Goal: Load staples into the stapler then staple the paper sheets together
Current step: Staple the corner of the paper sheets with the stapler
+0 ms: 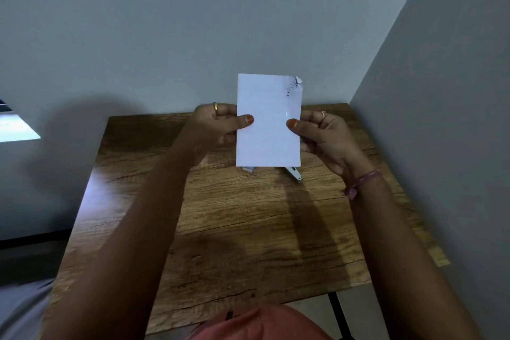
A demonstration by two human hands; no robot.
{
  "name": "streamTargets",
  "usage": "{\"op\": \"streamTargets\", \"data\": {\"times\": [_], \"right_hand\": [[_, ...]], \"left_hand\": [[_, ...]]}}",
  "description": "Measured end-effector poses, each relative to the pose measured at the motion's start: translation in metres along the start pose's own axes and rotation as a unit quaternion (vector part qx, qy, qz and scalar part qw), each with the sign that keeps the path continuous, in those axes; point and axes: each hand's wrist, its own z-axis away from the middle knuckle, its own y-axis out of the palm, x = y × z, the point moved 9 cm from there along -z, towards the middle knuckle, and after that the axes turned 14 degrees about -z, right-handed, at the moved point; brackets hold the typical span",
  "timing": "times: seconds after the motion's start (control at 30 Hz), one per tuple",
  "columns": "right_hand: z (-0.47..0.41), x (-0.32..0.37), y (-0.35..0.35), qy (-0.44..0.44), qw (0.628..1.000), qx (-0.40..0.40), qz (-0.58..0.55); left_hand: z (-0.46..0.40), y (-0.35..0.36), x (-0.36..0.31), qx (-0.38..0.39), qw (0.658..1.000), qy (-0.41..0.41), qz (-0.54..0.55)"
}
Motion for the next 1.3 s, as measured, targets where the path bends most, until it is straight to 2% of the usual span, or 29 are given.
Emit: {"op": "streamTargets", "data": {"times": [0.13,0.23,0.53,0.83,1.07,1.3], "right_hand": [[0.002,0.010,0.003,0.025,0.998,0.052,0.038],[0.002,0.020,0.005,0.008,0.998,0.062,0.032],[0.001,0.035,-0.003,-0.084,0.996,0.025,0.023],[0.007,0.056,0.009,-0.151,0.984,0.070,0.066],[0.007,0.073,0.008,-0.206,0.969,0.064,0.121],[0.004,0.082,0.011,-0.227,0.961,0.070,0.140]], "left_hand": [[-0.003,0.000,-0.013,0.041,0.998,-0.004,-0.055],[-0.006,0.002,-0.020,0.068,0.996,-0.002,-0.063],[-0.006,0.016,-0.030,0.122,0.992,-0.018,0.025],[-0.013,0.018,-0.043,0.067,0.996,0.007,0.051],[-0.011,0.022,-0.046,0.087,0.991,-0.016,0.101],[-0.013,0.019,-0.050,0.027,0.991,-0.006,0.129]]}}
